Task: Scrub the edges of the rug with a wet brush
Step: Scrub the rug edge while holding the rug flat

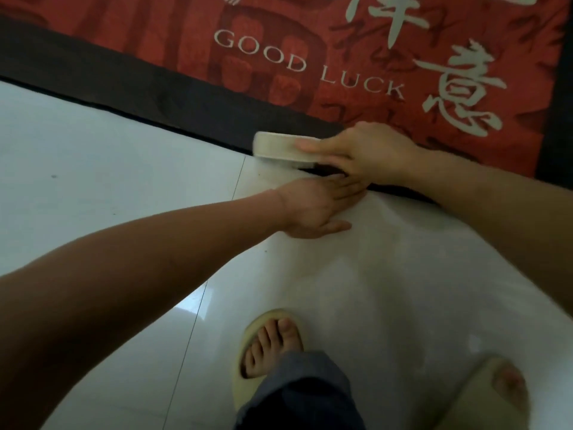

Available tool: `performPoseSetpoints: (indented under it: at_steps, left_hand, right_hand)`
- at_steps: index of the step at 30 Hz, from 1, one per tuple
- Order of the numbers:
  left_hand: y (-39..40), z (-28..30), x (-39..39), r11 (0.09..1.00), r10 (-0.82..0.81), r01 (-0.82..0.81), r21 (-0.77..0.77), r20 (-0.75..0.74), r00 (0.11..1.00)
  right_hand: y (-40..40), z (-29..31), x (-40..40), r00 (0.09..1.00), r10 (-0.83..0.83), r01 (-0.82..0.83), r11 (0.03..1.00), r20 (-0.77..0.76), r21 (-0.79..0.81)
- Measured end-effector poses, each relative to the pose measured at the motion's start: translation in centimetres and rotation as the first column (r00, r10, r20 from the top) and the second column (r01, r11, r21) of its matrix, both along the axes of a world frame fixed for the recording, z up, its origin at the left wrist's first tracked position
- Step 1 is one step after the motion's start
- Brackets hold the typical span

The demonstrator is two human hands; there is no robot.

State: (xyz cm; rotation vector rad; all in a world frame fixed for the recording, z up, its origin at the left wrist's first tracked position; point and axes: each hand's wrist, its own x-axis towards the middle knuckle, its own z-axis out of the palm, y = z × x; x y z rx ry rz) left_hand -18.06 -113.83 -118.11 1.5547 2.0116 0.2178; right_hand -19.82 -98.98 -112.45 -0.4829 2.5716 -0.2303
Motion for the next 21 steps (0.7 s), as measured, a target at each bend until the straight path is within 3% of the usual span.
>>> performPoseSetpoints:
  at_steps: [3,6,9,11,16,21]
  left_hand:
    - [0.2,0.4,-0.2,0.998,-0.04,0.04,-0.051,0.002,0.999]
    - [0.4,1.2,-0.2,0.997,-0.035,0.033,-0.073,-0.025,0.999]
    - [0.1,1.7,0.3,0.991,0.014,-0.011,-0.134,0.025,1.0]
    - [-0.1,1.8,0.3,0.993,0.033,-0.032,-0.112,0.007,0.999]
    - [0.2,1.5,0.9,0.994,0.002,-0.011,-0.105,-0.088,0.996]
    - [0.9,3.5,1.8,0.954,0.11,-0.09,-0.286,0.056,0.992]
  right_hand:
    - [2.8,2.8,2.8,0.998,0.012,-0.018,0.994,0.062,0.104]
    - [-1.8,1.7,0.6,0.998,0.06,-0.06,0.974,0.006,0.218]
    - [-8.0,-0.5,-1.5,0.998,0.021,-0.018,0.997,-0.053,0.069]
    - [-7.7,-1.0,-1.6,0.997,0.034,-0.033,0.999,-0.071,0.02]
    - [-2.1,0.7,2.0,0.996,0.085,-0.08,0.985,-0.029,0.151]
    - [-12.7,-0.8,-3.6,0.976,0.141,-0.146,0.989,-0.165,-0.019]
